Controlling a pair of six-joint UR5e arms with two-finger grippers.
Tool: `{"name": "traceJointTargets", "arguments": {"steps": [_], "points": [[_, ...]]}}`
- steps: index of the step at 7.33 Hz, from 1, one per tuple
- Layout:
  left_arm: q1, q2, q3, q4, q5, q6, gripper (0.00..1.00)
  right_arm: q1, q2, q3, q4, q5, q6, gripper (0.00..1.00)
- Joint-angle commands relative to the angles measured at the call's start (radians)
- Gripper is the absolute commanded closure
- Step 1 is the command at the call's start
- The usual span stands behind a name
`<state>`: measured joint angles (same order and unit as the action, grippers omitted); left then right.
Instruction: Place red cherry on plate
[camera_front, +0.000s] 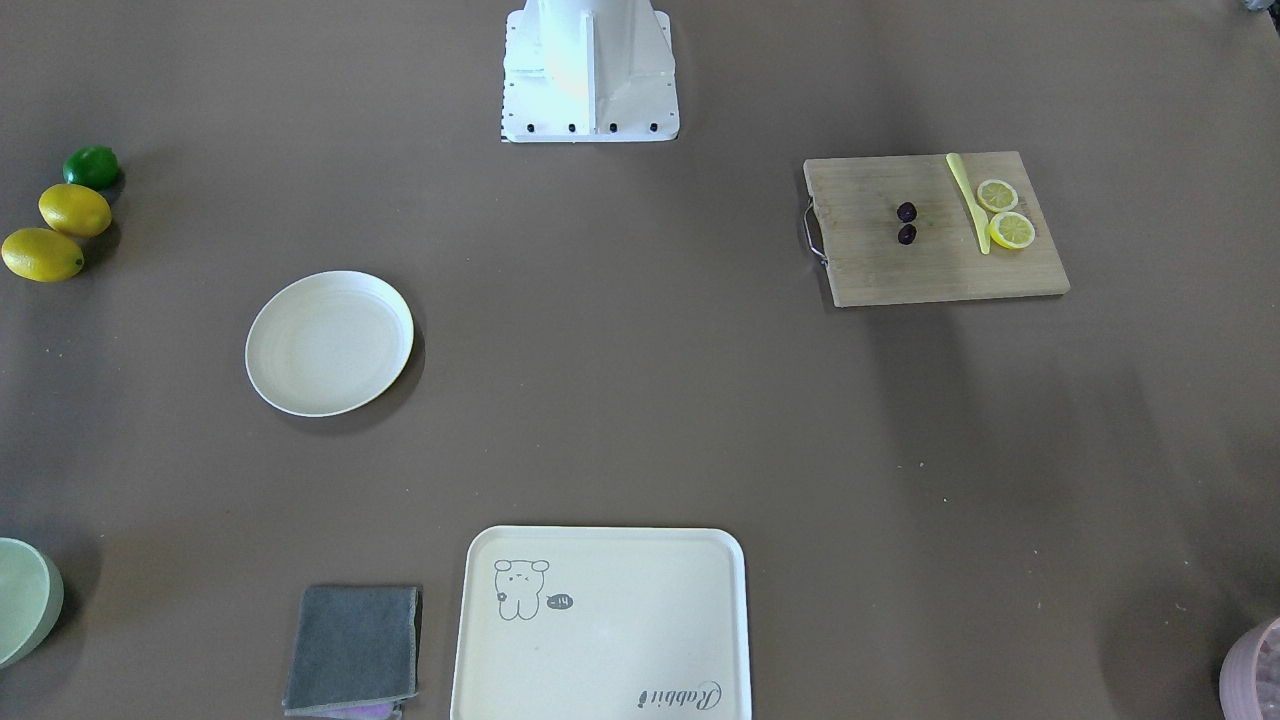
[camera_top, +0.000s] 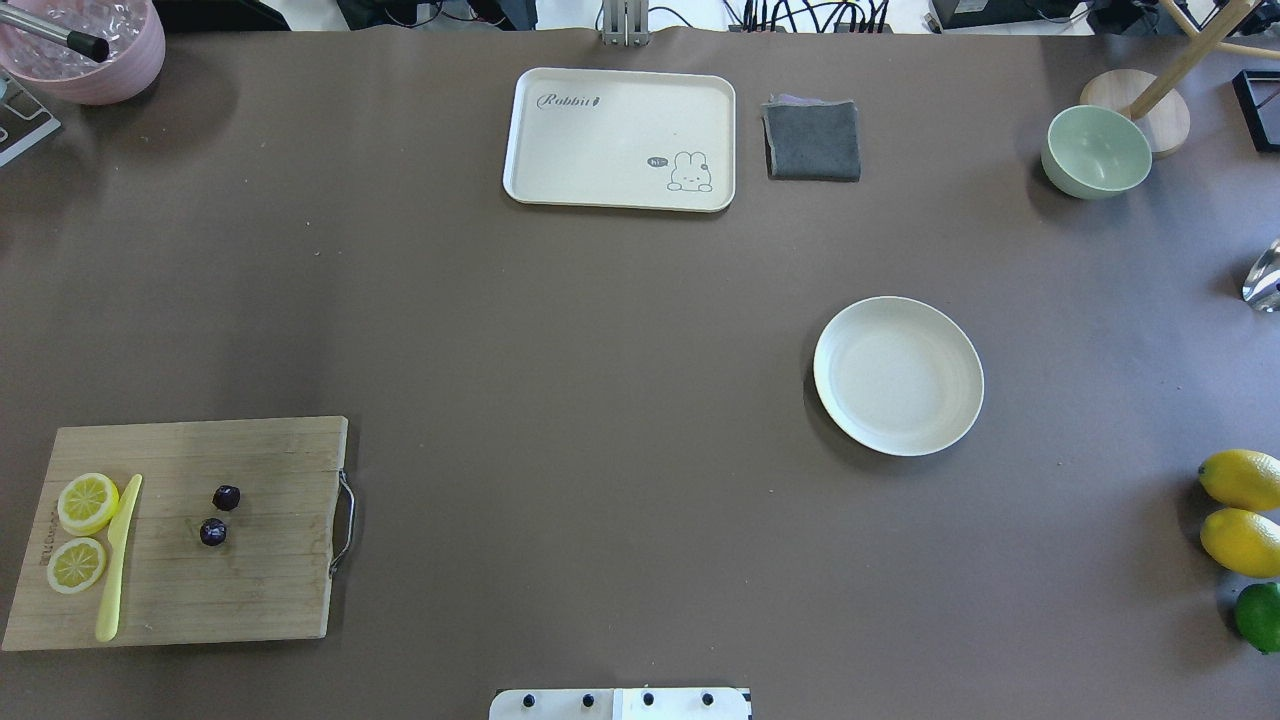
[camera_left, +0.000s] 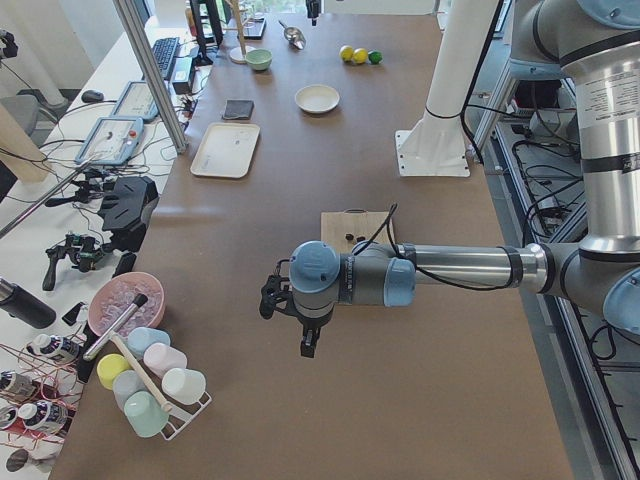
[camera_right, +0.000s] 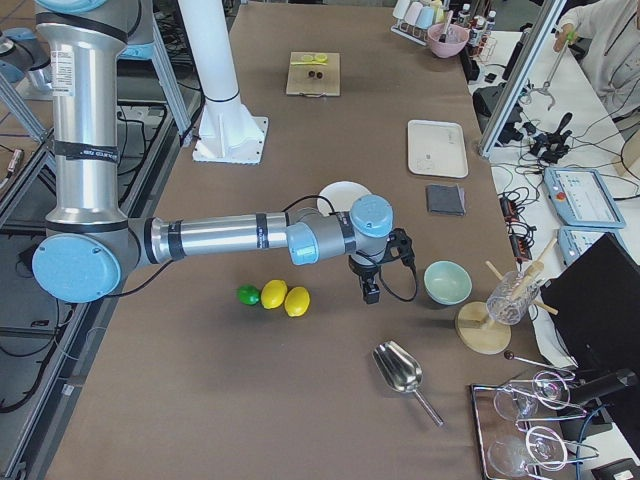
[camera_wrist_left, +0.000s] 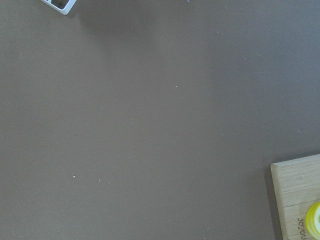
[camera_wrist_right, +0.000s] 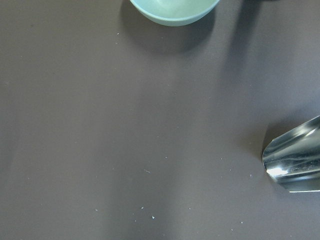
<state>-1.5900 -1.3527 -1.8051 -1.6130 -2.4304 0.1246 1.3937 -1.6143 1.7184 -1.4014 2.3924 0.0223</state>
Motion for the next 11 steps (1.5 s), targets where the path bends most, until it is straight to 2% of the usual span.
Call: {"name": "traceJointTargets", "arguments": {"steps": [1, 2, 3, 7, 9, 11], "points": [[-0.008, 0.017, -0.032, -0.001, 0.010, 0.001, 0.02, -0.001, -0.007, -0.006, 0.036, -0.019, 0.004, 0.00], [-0.033, 0.023, -0.054, 0.001, 0.010, 0.001, 0.02, -0.002, -0.003, -0.022, 0.038, -0.015, 0.005, 0.00], [-0.071, 0.017, -0.051, 0.001, 0.008, 0.001, 0.02, -0.001, -0.033, 0.007, 0.038, 0.013, 0.005, 0.00], [-0.090, 0.035, -0.080, -0.004, 0.005, -0.003, 0.02, 0.004, -0.078, 0.040, 0.038, 0.018, 0.005, 0.00], [-0.088, 0.018, -0.021, -0.005, 0.001, 0.004, 0.02, 0.004, -0.090, 0.030, 0.038, 0.025, 0.005, 0.00], [-0.082, 0.026, -0.017, -0.005, 0.007, 0.004, 0.02, 0.004, -0.087, 0.004, 0.054, 0.022, -0.007, 0.00]]}}
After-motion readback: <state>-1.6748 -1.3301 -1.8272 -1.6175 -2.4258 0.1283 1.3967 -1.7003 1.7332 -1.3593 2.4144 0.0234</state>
